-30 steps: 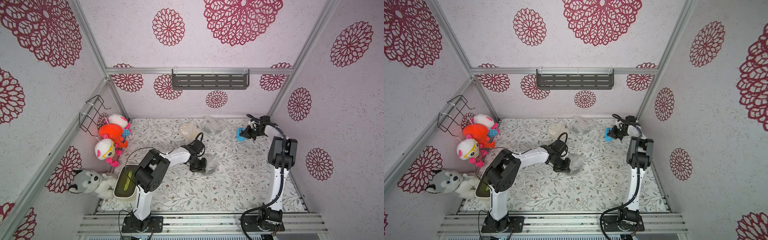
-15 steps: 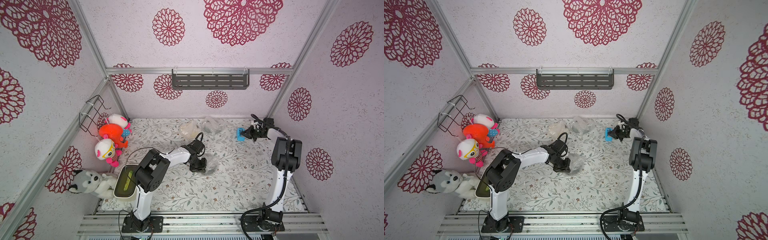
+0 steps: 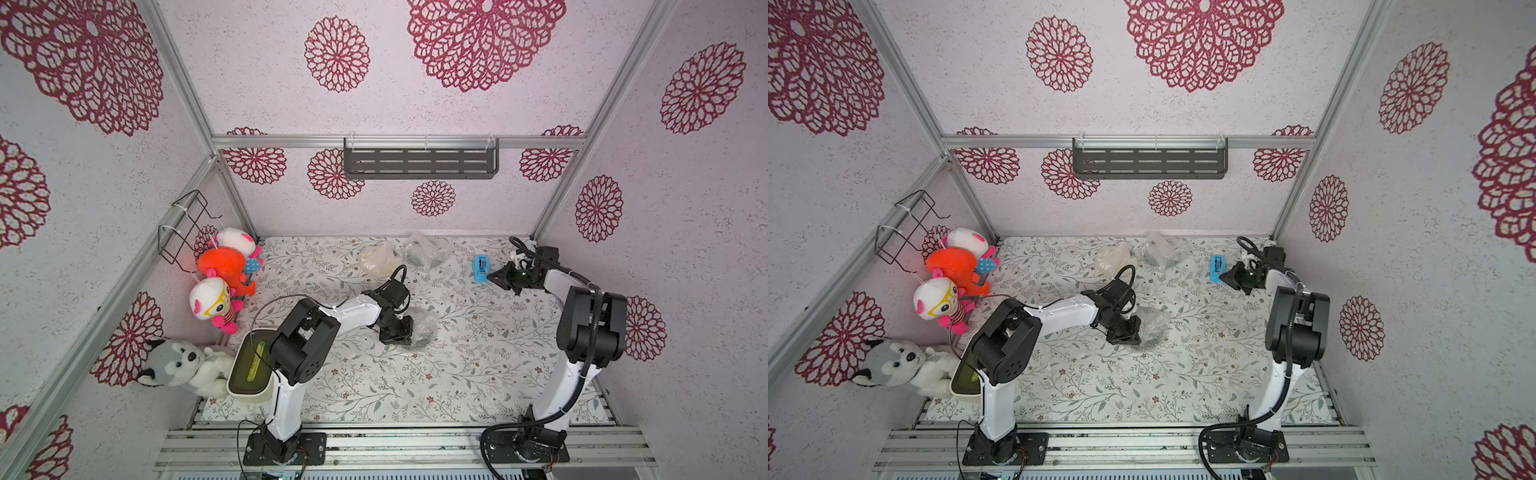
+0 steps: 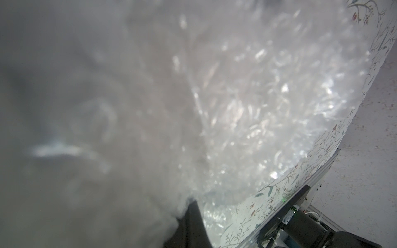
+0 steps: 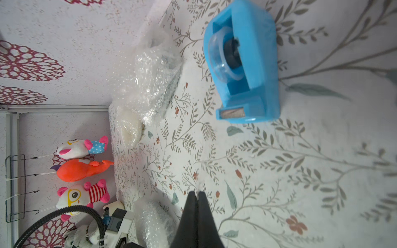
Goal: Wrap dinner plates in bubble wrap
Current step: Pull the tape from the tape cutter, then tear off the tape using the Tape Cutter.
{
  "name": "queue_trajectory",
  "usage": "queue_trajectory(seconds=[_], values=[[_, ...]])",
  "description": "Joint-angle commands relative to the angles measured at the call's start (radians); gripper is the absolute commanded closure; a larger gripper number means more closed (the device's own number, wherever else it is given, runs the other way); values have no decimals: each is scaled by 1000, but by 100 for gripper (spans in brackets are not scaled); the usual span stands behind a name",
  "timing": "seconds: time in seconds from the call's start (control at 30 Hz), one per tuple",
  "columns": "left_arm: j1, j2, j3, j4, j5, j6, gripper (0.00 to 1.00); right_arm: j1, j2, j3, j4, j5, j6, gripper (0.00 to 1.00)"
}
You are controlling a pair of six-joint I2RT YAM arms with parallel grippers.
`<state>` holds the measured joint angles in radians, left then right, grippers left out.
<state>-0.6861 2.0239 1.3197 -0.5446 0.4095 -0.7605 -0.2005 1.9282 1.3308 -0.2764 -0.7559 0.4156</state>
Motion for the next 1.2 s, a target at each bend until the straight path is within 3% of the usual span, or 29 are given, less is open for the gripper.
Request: queue_trajectory(seconds=[0.0,0.47,0.77,1.17], values=[[13,48,-23,-28,-62,2,100,-4,-97,-59,4,12,-4,100],[12,35,-46,-13,-64,-1,100,-5,-271,-358,7,70,-32,100],[10,29,-54,-12,-68,-3,100,-7,-317,-449,-3,89,-52,100],[7,23,-57,-8,-71,-6,100,-7,-200,-483,2,149,-46,100]])
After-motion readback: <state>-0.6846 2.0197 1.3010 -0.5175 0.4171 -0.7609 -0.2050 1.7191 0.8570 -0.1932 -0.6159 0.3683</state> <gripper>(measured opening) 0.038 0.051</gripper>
